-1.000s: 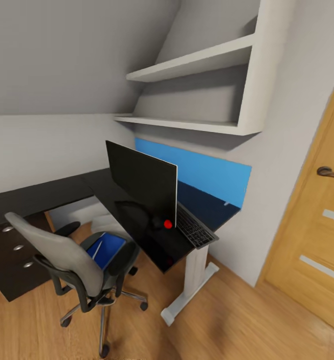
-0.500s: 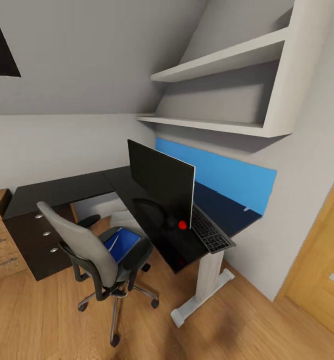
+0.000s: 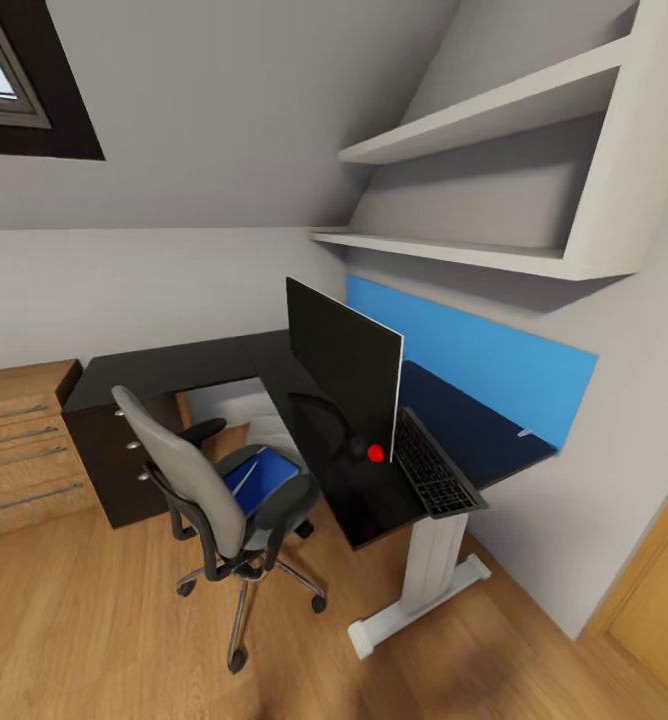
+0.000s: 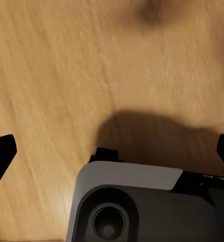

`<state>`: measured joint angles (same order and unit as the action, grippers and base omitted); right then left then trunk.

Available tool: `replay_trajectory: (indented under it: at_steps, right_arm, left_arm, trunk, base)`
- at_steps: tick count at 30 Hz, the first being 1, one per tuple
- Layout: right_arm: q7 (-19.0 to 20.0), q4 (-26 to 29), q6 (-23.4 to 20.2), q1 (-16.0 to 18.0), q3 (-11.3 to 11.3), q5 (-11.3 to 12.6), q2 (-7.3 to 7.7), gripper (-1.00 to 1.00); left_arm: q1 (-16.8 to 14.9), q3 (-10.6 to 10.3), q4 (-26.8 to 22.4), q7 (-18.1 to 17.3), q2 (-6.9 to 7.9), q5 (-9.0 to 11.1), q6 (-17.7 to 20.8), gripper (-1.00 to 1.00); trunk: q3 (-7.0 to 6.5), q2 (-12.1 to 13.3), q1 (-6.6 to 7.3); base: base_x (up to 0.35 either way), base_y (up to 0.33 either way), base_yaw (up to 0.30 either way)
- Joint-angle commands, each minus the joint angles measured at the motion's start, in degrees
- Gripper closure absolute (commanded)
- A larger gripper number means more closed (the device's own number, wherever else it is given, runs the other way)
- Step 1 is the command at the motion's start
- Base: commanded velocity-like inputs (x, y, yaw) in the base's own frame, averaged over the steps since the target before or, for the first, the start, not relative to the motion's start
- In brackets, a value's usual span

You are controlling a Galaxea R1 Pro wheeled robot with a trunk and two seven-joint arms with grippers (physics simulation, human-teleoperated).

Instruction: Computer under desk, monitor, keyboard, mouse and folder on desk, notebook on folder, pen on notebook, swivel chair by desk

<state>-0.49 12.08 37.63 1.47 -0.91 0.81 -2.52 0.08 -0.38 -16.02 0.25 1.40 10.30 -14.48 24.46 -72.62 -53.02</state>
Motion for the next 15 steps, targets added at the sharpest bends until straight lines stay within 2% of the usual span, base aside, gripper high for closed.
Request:
replay_trajectory:
  at_steps: [1,15]
  right_arm:
    - [-0.04,-0.03,0.16,0.03,-0.06,0.07,-0.02,-1.00]
    - [-0.01,0.01,0.16,0.03,-0.06,-0.01,0.05,-1.00]
  left_arm:
    - [0.01,-0.06,-0.06,0.04,0.00,0.29,-0.07,-1.00]
    - [0.01,0.12,-0.06,0.10,0.09,0.37,-0.10,-1.00]
  trunk:
    - [0.05,-0.03,0.00]
    - [0.05,-0.03,0.00]
  base:
    - [0.000,-0.106,0.286]
    - [0.000,-0.020,0.287]
